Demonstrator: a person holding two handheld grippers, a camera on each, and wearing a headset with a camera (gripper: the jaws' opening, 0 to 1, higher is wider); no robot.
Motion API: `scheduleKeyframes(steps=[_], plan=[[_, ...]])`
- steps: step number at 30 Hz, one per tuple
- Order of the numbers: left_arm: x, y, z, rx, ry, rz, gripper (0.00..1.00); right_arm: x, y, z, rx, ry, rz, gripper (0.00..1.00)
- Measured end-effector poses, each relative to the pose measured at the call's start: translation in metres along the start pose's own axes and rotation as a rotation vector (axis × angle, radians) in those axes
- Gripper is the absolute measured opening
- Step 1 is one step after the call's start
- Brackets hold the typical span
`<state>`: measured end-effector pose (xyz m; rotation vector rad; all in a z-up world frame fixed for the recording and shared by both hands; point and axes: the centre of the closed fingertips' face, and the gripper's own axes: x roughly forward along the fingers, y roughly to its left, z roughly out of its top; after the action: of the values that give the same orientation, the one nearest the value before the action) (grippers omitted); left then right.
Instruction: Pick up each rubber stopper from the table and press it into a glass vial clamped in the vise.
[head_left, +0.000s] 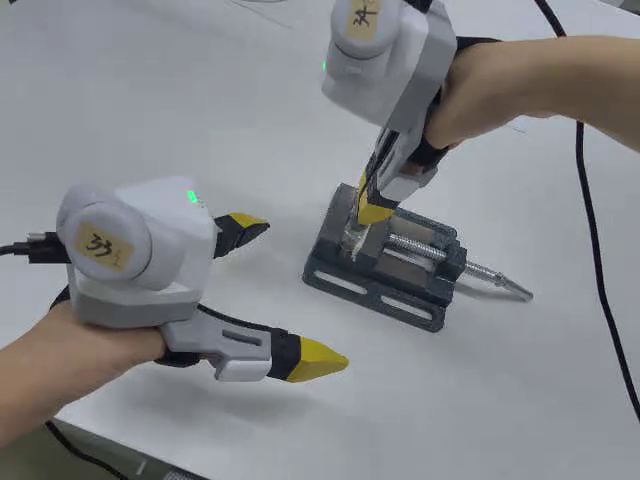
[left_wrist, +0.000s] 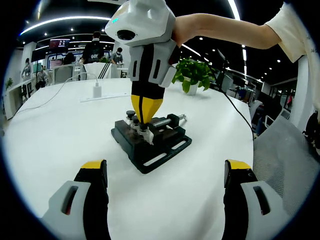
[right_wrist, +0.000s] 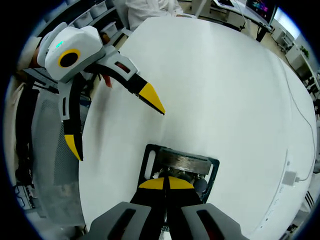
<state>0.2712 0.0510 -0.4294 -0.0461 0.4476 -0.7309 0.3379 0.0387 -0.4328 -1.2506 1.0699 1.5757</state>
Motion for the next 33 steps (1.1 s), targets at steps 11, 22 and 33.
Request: scheduleKeyframes(steps=[11, 22, 33], plan=[[-0.005, 0.002, 0.02, 0.028, -0.003, 0.023, 0.97, -0.002, 0.005, -0.001, 0.007, -0.013, -0.023, 0.0], [-0.012, 0.007, 0.035, 0.046, -0.026, 0.063, 0.97, -0.004, 0.008, -0.002, 0.072, -0.13, -0.051, 0.0], [-0.019, 0.007, 0.036, 0.054, -0.027, 0.081, 0.97, -0.003, 0.009, 0.0, 0.067, -0.195, -0.091, 0.0]])
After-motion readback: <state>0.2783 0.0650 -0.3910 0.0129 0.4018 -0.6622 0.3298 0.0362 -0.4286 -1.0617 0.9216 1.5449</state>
